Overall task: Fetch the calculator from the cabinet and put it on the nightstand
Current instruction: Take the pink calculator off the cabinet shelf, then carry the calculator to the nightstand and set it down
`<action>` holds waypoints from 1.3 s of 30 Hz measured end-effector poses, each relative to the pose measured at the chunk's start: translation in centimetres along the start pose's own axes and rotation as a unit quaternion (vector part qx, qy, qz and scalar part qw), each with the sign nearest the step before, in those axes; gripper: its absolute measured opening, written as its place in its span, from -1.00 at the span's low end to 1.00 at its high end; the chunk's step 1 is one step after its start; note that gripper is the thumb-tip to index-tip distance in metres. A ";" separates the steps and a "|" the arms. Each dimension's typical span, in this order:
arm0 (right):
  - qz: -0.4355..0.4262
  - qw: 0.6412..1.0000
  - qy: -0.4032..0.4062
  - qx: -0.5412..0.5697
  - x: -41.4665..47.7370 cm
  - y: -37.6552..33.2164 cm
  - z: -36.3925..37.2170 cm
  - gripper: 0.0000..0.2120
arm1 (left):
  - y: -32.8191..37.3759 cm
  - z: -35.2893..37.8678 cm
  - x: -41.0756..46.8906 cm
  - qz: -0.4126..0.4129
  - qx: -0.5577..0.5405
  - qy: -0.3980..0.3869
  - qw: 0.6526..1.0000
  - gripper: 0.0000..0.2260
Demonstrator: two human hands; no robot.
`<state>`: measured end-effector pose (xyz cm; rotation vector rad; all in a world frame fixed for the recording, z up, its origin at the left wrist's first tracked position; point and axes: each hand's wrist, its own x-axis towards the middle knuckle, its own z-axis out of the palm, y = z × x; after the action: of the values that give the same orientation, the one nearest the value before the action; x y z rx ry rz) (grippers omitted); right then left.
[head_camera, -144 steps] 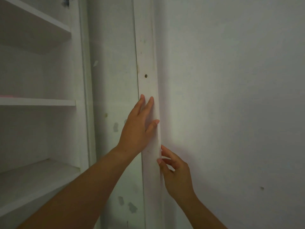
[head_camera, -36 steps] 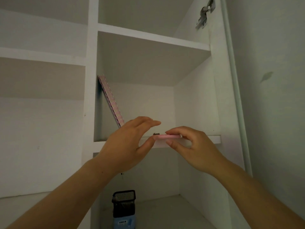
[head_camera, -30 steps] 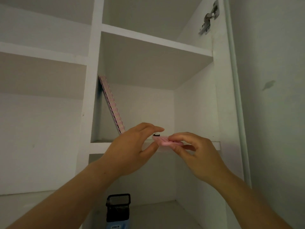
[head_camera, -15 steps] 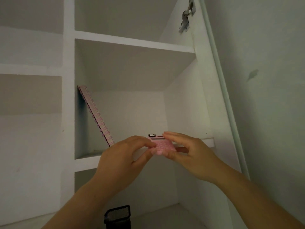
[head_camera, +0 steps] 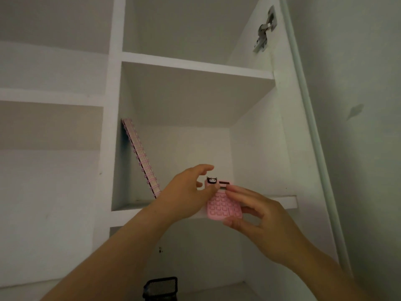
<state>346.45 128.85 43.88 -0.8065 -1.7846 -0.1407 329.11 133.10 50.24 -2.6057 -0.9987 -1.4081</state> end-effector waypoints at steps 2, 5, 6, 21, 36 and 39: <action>-0.006 1.000 0.007 -0.009 -0.1 0.3 0.1 -0.47 | 0.2 0.2 0.4 -0.010 0.001 -0.017 1.000 -0.58; -0.013 0.999 0.019 -0.022 -0.4 0.7 0.2 -0.48 | 0.3 0.4 0.7 -0.010 -0.016 -0.027 0.999 -0.63; -0.014 0.999 0.024 -0.022 -0.6 0.9 0.2 -0.47 | 0.3 0.4 0.7 -0.010 -0.026 -0.024 0.999 -0.64; 0.034 0.993 0.063 0.095 -9.9 -4.0 2.6 -0.56 | 2.0 -1.1 -12.1 -0.018 -0.094 0.046 0.994 -0.68; 0.211 0.949 -0.175 0.156 -32.9 -9.3 13.1 -0.55 | -0.5 2.1 -42.3 -0.275 -0.108 0.050 0.954 -0.63; 0.202 0.940 -0.226 0.158 -35.1 -10.5 13.9 -0.57 | 0.4 2.0 -46.7 -0.332 -0.114 0.073 0.934 -0.63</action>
<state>334.49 111.55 10.80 -1.0017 -1.9480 0.6329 312.63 108.86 13.82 -2.3419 -1.9133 -1.9018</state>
